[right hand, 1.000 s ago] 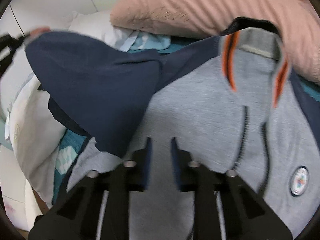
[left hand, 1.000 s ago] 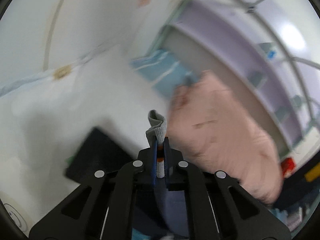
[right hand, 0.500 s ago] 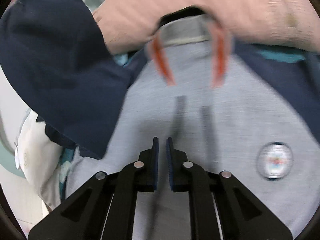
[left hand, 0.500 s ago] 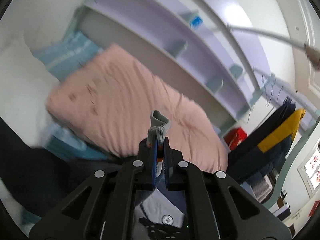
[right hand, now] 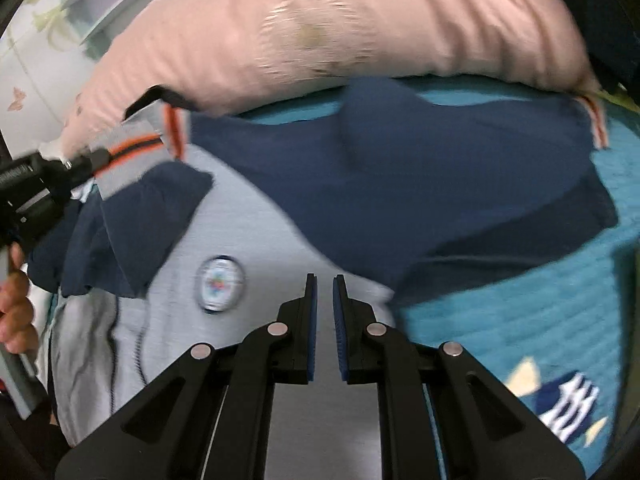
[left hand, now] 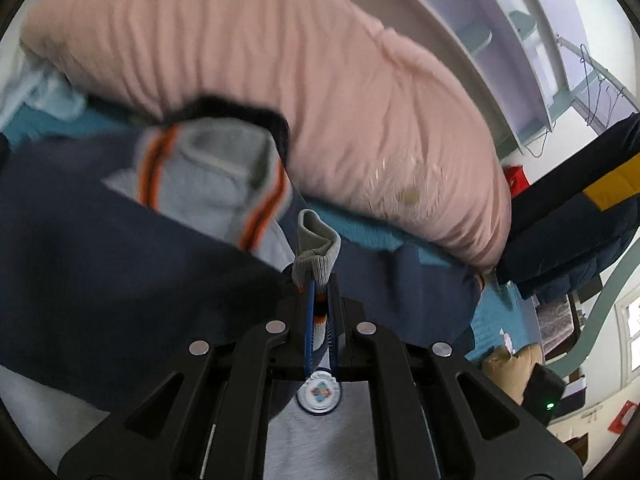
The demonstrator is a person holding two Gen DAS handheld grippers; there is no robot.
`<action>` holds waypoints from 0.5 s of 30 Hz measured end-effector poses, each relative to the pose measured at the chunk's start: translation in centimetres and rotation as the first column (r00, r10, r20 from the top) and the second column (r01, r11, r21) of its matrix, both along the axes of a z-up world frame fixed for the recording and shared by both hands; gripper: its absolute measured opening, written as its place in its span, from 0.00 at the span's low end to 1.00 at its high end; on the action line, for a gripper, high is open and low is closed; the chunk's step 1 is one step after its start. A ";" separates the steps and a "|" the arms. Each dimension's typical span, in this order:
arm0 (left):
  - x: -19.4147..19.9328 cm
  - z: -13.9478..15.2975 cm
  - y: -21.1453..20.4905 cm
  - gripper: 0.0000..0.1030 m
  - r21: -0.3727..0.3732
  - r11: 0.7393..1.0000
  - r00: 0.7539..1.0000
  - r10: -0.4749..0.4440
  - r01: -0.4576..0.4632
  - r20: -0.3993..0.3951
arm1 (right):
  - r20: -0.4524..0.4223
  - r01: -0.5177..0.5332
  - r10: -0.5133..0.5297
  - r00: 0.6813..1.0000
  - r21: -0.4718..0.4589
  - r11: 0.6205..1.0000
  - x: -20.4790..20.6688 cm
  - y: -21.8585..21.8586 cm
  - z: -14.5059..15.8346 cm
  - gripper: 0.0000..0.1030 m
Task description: Fold large clothes
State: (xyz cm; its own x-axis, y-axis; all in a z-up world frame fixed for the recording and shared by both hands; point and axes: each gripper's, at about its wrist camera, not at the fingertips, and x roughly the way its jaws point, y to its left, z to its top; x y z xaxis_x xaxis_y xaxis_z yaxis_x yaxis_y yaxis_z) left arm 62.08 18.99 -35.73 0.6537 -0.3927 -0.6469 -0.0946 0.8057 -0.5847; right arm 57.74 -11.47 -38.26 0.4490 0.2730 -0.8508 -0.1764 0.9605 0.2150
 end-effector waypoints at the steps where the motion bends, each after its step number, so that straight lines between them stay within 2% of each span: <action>1: 0.3 -0.6 -0.8 0.05 0.008 1.000 1.000 0.004 -0.003 -0.010 | 0.003 0.010 -0.010 1.000 -0.001 1.000 -0.2 -1.1 0.1 0.09; 4: 1.0 -1.6 -2.8 0.05 0.007 1.000 1.000 0.012 -0.012 -0.020 | 0.010 0.039 -0.039 0.999 -0.009 0.999 -0.5 -3.6 0.1 0.09; 8: 1.9 -2.6 -5.9 0.06 0.017 1.000 0.999 -0.023 0.024 -0.048 | 0.019 0.099 -0.098 0.995 -0.016 0.995 -0.5 -7.0 0.4 0.09; 12: 2.3 -4.0 -8.4 0.16 0.035 0.998 0.995 -0.050 0.053 -0.083 | 0.038 0.171 -0.170 0.985 -0.012 0.985 0.1 -10.5 0.9 0.10; 15: 2.4 -5.8 -9.4 0.65 0.022 0.998 0.987 -0.061 0.065 -0.147 | 0.051 0.230 -0.230 0.972 -0.003 0.973 0.8 -12.9 1.3 0.12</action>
State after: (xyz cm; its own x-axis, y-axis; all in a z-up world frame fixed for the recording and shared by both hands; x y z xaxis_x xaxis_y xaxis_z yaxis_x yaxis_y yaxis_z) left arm 64.53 9.63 -41.49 0.5256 -0.4112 -0.7447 -0.1260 0.8281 -0.5462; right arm 58.58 -24.40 -37.00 0.5405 0.1497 -0.8279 0.0394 0.9785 0.2027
